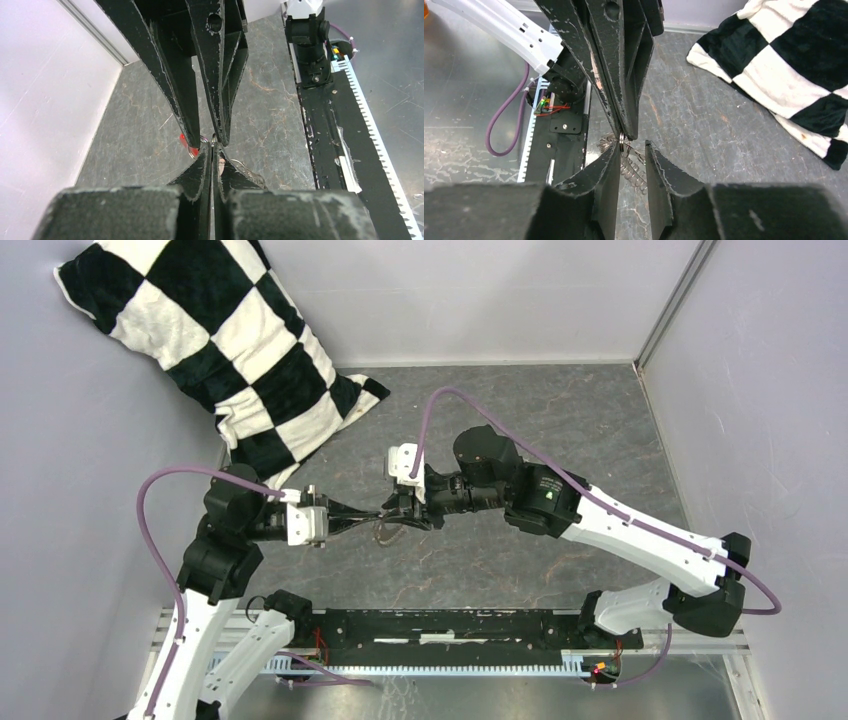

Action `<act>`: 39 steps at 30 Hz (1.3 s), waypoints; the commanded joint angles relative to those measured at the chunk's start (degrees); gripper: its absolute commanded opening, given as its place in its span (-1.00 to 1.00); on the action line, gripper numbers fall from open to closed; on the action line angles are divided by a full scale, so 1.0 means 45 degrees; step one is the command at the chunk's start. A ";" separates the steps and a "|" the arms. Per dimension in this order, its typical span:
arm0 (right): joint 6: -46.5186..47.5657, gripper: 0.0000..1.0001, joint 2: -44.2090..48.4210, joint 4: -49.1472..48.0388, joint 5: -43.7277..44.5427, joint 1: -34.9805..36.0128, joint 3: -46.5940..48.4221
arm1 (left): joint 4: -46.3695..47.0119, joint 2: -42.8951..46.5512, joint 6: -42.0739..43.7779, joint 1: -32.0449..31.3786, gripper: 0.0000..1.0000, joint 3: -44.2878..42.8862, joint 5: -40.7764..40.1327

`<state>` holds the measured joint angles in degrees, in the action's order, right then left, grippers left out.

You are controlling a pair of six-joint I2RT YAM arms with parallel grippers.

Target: Put the keys on the keyring

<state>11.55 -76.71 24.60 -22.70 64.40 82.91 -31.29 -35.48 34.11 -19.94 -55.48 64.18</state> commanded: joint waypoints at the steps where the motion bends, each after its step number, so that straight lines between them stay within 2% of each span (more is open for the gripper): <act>1: -0.0204 -0.45 0.0414 -0.1038 0.0375 0.0033 0.0110 | 0.0440 0.0039 0.0058 -0.0001 -0.96 0.0005 -0.0045; 4: -0.0185 -0.70 0.0332 -0.1114 0.0390 0.0027 0.0000 | 0.0442 -0.0031 -0.0042 0.0000 -0.95 -0.0029 -0.0025; 6: -0.0275 -0.96 0.0379 -0.1503 0.0410 0.0043 -0.0360 | 0.0464 -0.0123 -0.0229 -0.0001 -0.96 -0.0079 -0.0035; 9: -0.0377 -0.98 0.0849 -0.2352 0.0478 0.0028 -0.1170 | 0.1298 -0.0245 -0.1539 -0.0001 -0.91 -0.0050 -0.0380; 13: -0.0379 -0.99 0.1617 -0.3388 0.0935 0.0039 -0.2147 | 0.1408 -0.0417 -0.2899 -0.0001 -0.40 -0.0239 -0.0425; 20: -0.0712 -0.99 0.2692 -0.4735 0.1214 0.0028 -0.3384 | 0.1199 -0.0598 -0.4485 -0.0001 -0.22 -0.0403 0.1022; 26: -0.1057 -0.99 0.3073 -0.5376 0.0969 0.0034 -0.4018 | 0.1797 -0.0724 -0.4935 0.0008 -0.21 -0.0372 0.0944; 31: -0.1291 -0.99 0.3174 -0.6005 0.0830 0.0050 -0.4248 | 0.3509 -0.0575 -0.6296 0.0001 -0.27 0.0078 0.0012; 39: -0.1527 -0.99 0.3278 -0.6604 0.0710 0.0018 -0.4609 | 0.3037 -0.0652 -0.5974 0.0004 -0.43 0.0159 0.0240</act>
<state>5.80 -63.46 -0.16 -18.81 64.49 62.30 -18.90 -38.33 9.23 -19.97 -55.05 65.47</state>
